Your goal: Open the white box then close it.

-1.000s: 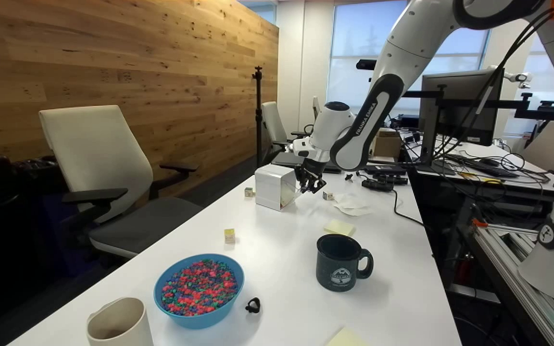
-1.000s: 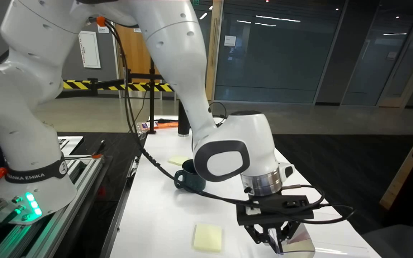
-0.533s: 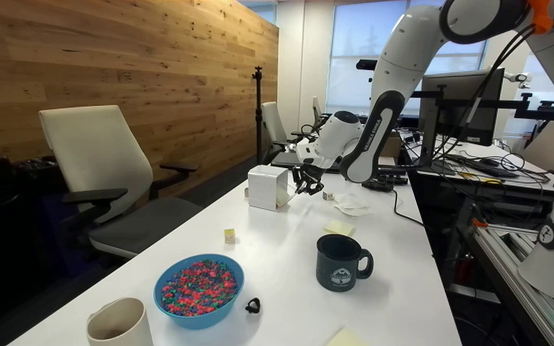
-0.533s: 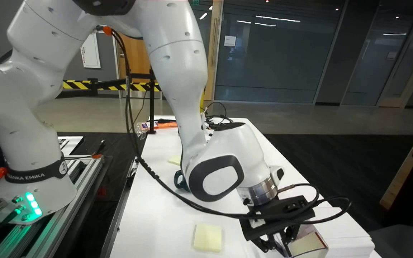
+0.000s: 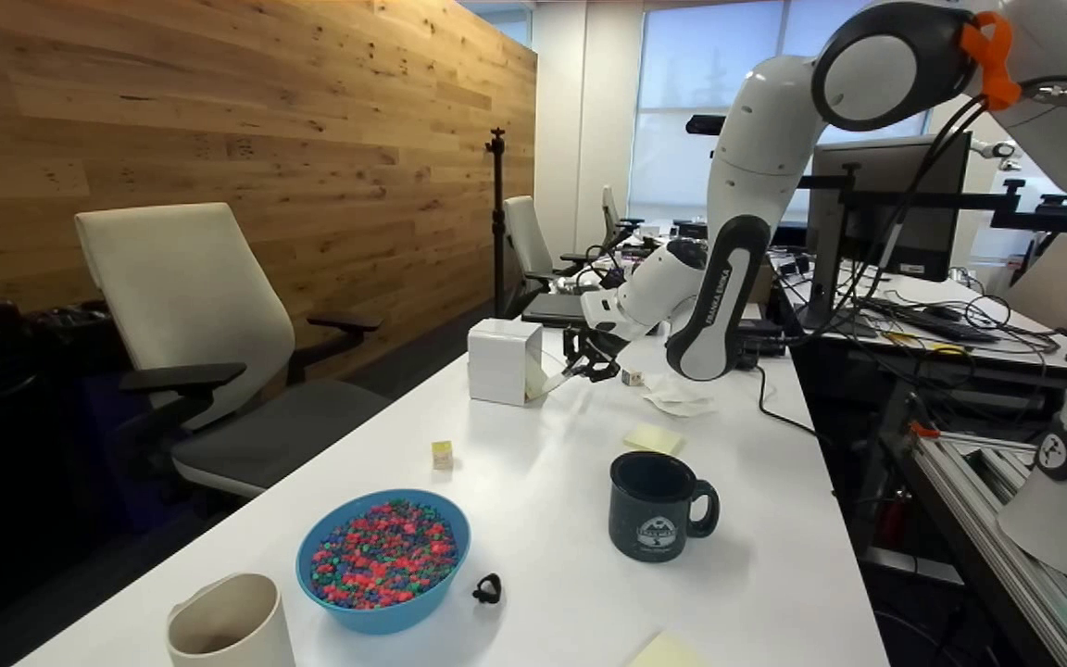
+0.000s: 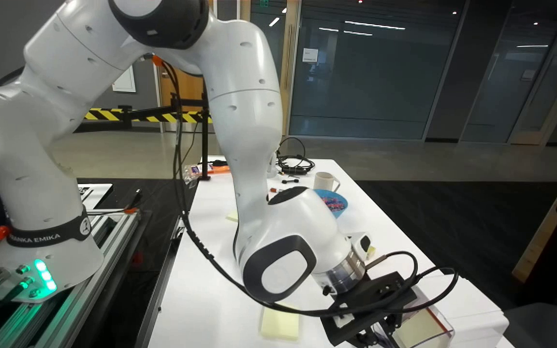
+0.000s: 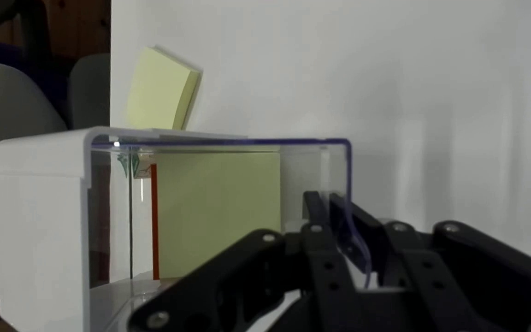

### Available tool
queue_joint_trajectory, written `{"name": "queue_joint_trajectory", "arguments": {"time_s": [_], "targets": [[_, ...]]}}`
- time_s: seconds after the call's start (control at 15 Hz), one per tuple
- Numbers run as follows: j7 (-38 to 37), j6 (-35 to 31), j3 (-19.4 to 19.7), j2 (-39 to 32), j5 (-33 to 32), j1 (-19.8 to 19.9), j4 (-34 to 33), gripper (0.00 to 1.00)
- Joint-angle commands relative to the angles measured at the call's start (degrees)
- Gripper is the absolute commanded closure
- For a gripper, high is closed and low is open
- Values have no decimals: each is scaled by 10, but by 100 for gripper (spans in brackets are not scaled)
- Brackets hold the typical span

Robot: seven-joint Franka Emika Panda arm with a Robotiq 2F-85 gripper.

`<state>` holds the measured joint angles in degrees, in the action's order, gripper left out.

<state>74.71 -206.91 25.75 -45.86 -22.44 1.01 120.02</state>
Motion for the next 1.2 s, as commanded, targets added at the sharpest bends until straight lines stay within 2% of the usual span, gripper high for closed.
{"name": "queue_joint_trajectory", "arguments": {"time_s": [0.0, 0.27, 0.6, 1.13], "targets": [[21, -16, 0, -33, 22, -5, -19, 97], [34, -50, 11, -55, 35, -12, -30, 97], [84, -127, 30, -108, 110, -32, -53, 97], [92, -123, 25, -133, 182, -47, -70, 97]]}}
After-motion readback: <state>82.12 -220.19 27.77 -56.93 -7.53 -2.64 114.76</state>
